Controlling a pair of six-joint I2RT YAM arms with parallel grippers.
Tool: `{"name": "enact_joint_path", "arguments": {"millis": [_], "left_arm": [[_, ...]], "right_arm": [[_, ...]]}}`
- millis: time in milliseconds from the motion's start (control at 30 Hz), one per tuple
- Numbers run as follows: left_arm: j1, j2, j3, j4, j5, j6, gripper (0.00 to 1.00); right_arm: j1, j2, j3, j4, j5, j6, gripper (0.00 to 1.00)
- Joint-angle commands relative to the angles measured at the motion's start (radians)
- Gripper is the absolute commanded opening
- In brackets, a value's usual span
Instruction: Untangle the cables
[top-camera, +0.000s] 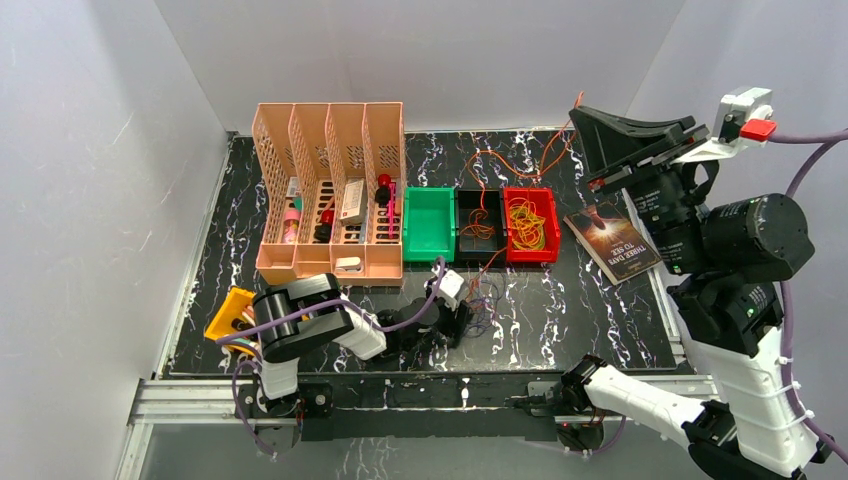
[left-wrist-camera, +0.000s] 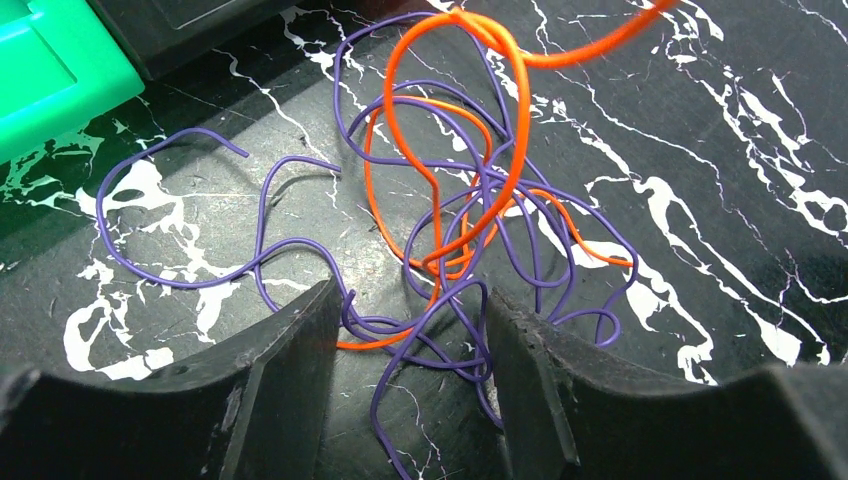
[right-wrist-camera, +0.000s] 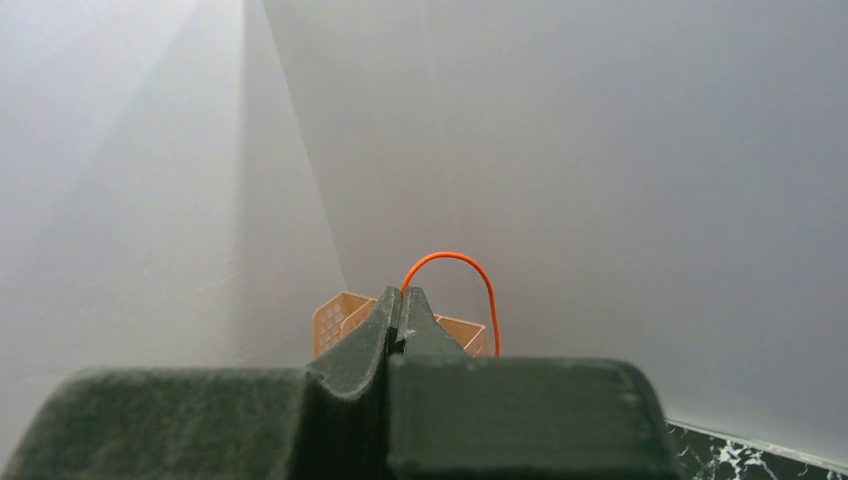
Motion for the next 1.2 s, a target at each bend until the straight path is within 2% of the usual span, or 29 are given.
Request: {"name": "enact_joint_path", "arguments": {"millis": [0,133,267,400,500,633,700,967,1167], "left_arm": [[-0.006,0.024,-0.032,-0.045,-0.013,-0.046,0.53],[-0.008,0.019,-0.040,-0.047,-0.015,-0.050,0.53],[-0.010,0.006,-0.057,-0.047,-0.027,-0.047,0.60],[-0.012,-0.011,-0.084,-0.048,-0.044,-0.044,0.61],[-0.012,-0.017,-0.105,-0.046,-0.054,-0.051,0.52],[-0.012,-0.014,-0.124,-0.046,-0.058,-0.054,0.27],[-0.012,-0.015,-0.131,-0.047,-0.056,-0.056,0.25],[-0.012,-0.117,-0.175,-0.059,-0.077,-0.039,0.29],[-0.011,-0.252,-0.208,-0.137,-0.063,-0.001,0.20]], "right_arm": [[0.001,0.022,0.079,0.085,0.027,-0.076,0.00],[0.000,0.040,0.119,0.111,0.044,-0.115,0.00],[0.001,0.067,0.169,0.134,0.063,-0.156,0.00],[0.001,0.086,0.204,0.162,0.080,-0.189,0.00],[0.000,0.100,0.219,0.194,0.093,-0.210,0.00],[0.000,0.118,0.247,0.217,0.099,-0.230,0.00],[0.000,0.121,0.244,0.231,0.100,-0.232,0.00],[0.000,0.167,0.187,0.170,0.087,-0.181,0.00],[0.000,0.217,0.139,0.091,0.164,-0.178,0.00]]}}
